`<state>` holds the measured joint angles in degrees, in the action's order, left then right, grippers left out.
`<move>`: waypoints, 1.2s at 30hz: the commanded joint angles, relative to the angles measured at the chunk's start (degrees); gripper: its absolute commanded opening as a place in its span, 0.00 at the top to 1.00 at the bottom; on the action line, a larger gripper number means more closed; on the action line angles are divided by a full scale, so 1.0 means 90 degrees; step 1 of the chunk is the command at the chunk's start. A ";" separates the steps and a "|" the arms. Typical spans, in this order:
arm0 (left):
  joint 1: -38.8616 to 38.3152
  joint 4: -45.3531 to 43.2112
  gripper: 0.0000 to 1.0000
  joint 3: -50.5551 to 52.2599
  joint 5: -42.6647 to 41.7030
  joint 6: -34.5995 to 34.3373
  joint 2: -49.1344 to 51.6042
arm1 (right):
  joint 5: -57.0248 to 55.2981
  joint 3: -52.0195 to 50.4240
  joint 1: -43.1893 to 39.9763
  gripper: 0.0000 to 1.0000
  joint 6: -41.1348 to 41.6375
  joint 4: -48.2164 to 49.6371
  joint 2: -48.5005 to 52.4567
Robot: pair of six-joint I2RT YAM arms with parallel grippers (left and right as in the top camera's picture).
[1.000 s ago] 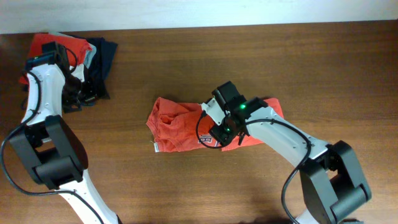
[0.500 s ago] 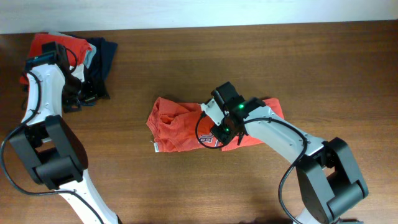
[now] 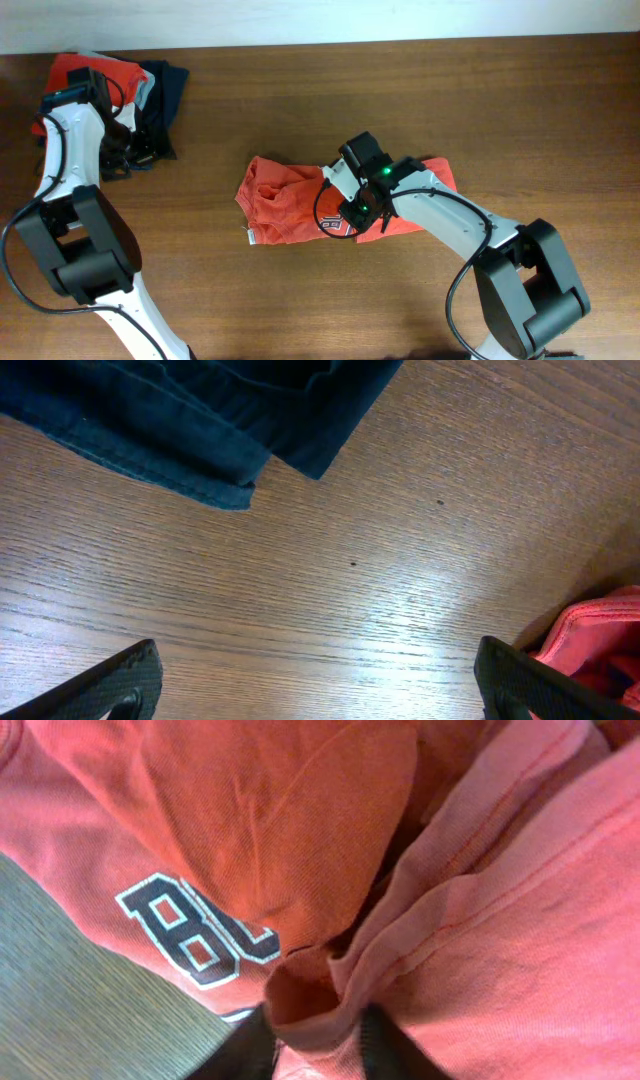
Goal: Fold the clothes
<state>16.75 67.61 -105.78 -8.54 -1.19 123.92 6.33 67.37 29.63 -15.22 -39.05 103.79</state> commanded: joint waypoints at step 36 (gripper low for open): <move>0.0005 -0.0012 0.01 -0.0109 0.0002 -0.0061 -0.0248 | 0.0427 0.0114 0.0219 0.96 -0.0211 -0.0821 -0.0228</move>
<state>16.75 67.61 -105.78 -8.54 -1.19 123.92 6.33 69.63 30.92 -16.97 -47.33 102.59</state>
